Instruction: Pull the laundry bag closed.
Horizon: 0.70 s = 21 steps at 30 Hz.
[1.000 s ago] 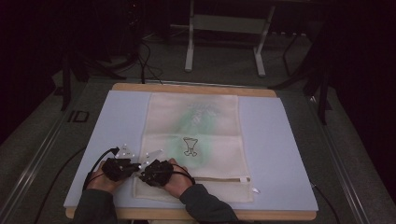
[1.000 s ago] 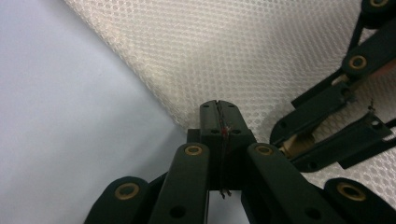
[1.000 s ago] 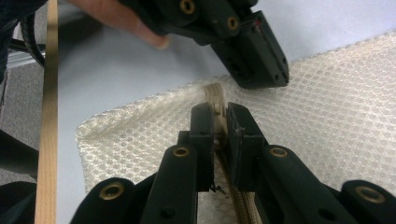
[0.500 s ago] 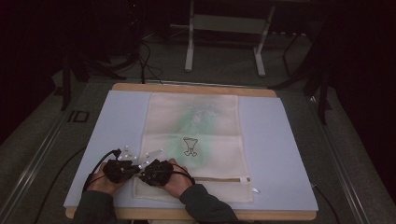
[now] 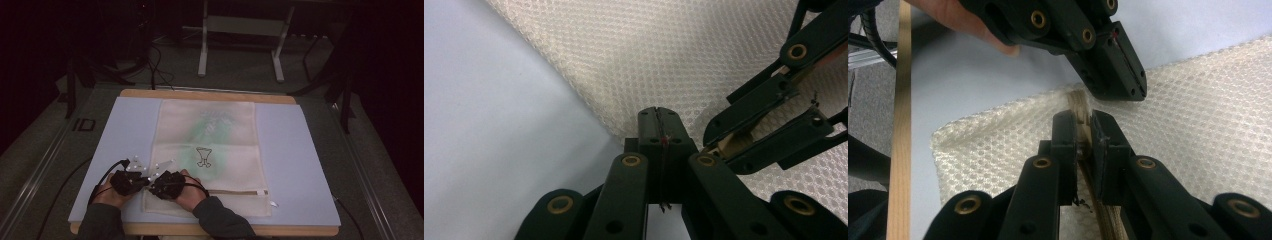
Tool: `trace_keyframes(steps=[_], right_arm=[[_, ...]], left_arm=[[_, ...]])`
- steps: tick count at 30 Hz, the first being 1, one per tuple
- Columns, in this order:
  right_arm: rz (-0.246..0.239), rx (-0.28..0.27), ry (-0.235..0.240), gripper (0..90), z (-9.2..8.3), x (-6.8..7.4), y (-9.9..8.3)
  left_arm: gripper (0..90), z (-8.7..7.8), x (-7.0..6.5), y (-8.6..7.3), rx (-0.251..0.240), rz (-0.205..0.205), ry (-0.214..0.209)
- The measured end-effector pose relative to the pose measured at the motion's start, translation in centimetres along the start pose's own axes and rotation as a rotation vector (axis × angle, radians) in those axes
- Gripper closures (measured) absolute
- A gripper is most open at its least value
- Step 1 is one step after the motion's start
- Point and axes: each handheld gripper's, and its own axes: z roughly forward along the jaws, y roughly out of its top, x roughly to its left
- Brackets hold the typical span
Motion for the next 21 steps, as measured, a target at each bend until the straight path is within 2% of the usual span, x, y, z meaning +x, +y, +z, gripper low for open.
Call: trace_keyframes(steps=[6, 21], right_arm=[[-0.004, 0.005, -0.001, 82.2, -0.25, 0.01, -0.13], [-0.018, 0.011, -0.006, 82.2, -0.76, 0.06, -0.5]], left_arm=[[89.9, 0.0, 0.18, -0.05, -0.005, -0.012, -0.013], [89.9, 0.02, 0.15, -0.04, -0.006, -0.02, -0.012]])
